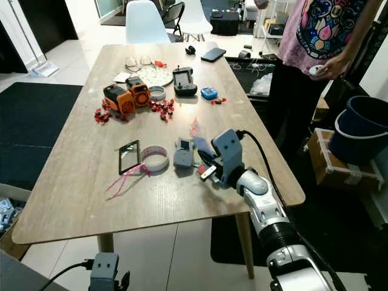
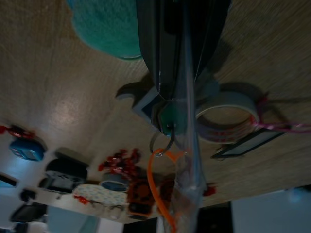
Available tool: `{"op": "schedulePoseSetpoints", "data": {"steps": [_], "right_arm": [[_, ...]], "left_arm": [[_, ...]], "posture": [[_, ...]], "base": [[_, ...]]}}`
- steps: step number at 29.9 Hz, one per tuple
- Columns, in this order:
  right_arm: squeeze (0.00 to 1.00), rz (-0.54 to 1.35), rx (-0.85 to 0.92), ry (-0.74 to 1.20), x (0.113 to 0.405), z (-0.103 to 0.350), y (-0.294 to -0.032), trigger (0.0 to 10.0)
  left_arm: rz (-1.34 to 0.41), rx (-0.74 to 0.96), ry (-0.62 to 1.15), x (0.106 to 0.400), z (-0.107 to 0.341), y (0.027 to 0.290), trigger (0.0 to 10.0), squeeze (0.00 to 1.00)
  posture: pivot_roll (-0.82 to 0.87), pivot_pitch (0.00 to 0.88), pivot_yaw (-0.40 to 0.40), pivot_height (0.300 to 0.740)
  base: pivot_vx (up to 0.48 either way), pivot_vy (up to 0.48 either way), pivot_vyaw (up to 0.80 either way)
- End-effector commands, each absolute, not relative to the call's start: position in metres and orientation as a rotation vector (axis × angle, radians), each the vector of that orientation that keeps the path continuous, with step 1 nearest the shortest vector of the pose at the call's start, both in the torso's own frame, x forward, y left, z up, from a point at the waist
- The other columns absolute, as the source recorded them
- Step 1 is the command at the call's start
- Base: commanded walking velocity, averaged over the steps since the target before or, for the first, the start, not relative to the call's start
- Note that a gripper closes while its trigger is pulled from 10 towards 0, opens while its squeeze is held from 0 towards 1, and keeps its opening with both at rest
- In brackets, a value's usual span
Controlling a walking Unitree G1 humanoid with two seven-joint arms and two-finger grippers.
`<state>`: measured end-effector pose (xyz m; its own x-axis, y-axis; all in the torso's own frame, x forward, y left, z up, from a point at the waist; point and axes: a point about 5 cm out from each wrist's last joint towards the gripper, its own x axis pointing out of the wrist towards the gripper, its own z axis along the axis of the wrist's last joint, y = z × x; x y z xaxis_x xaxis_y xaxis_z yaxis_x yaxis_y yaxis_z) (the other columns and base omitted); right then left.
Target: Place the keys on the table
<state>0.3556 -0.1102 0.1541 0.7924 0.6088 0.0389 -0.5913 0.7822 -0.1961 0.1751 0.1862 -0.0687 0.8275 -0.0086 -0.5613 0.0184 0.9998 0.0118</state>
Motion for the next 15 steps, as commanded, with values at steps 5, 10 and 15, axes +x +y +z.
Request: {"op": "schedulePoseSetpoints", "data": {"steps": [5,10,15], "right_arm": [[0.00,0.631,-0.156,-0.056,0.361,0.151,-0.103,10.0],[0.00,0.716,-0.154,-0.028,0.357,0.145,-0.086,10.0],[0.00,0.800,-0.153,-0.001,0.352,0.138,-0.072,10.0]], "left_arm": [[-0.006,0.020,0.617,0.170,-0.071,0.192,10.0,0.00],[-0.003,0.017,0.619,0.170,-0.071,0.191,10.0,0.00],[0.001,0.015,0.622,0.170,-0.072,0.191,10.0,0.00]], "posture": [[0.04,0.078,-0.026,0.740],[0.04,0.083,-0.028,0.740],[0.04,0.087,-0.032,0.740]], "base": [[0.000,0.000,0.00],[0.000,0.000,0.00],[0.000,0.000,0.00]]}}
